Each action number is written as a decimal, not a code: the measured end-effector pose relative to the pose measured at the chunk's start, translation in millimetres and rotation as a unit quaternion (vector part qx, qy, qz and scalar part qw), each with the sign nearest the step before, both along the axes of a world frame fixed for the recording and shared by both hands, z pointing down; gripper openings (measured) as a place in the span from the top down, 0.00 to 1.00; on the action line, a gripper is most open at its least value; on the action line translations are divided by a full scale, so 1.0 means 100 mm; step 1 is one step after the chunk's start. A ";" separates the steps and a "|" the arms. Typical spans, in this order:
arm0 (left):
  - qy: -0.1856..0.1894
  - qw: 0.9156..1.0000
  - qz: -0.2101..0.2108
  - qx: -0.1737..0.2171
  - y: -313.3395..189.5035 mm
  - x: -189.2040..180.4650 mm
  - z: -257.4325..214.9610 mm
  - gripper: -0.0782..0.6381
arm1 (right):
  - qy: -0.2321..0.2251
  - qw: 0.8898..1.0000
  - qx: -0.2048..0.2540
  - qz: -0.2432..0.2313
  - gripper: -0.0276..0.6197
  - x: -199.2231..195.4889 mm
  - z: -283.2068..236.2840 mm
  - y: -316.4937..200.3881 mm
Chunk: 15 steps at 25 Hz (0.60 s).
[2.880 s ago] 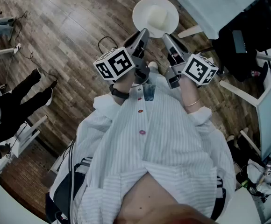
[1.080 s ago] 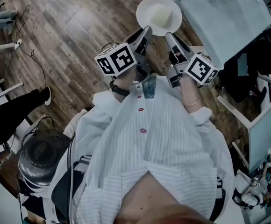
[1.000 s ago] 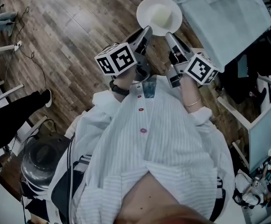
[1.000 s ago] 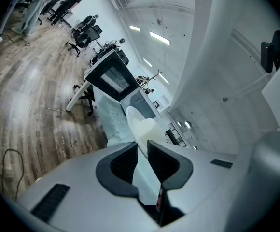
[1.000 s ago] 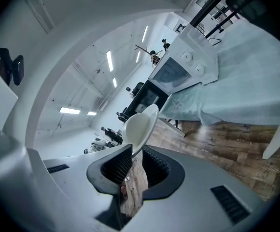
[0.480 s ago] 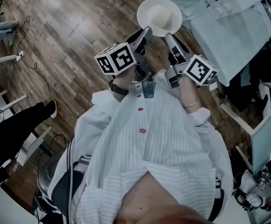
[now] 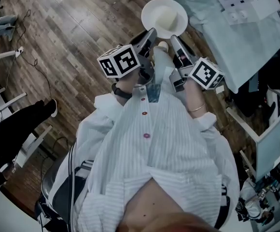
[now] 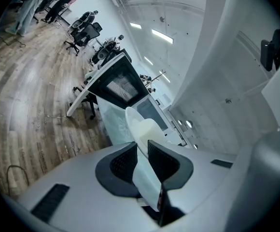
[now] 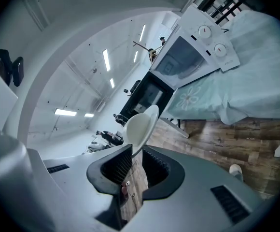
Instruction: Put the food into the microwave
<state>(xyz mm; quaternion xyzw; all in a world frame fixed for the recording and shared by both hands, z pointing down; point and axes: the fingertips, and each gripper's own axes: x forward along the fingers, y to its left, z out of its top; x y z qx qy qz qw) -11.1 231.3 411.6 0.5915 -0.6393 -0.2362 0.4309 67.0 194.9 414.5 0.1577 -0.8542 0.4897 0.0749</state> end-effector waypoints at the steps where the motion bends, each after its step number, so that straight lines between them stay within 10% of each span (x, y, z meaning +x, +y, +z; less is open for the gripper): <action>1: -0.001 1.000 0.002 -0.001 -0.03 -0.02 0.01 0.79 | 0.001 1.000 0.000 0.001 0.84 -0.01 0.01 -0.03; 15: 0.000 1.000 0.018 -0.012 -1.05 -0.54 0.07 0.79 | 0.004 1.000 -0.016 0.014 0.84 -0.53 0.09 -1.03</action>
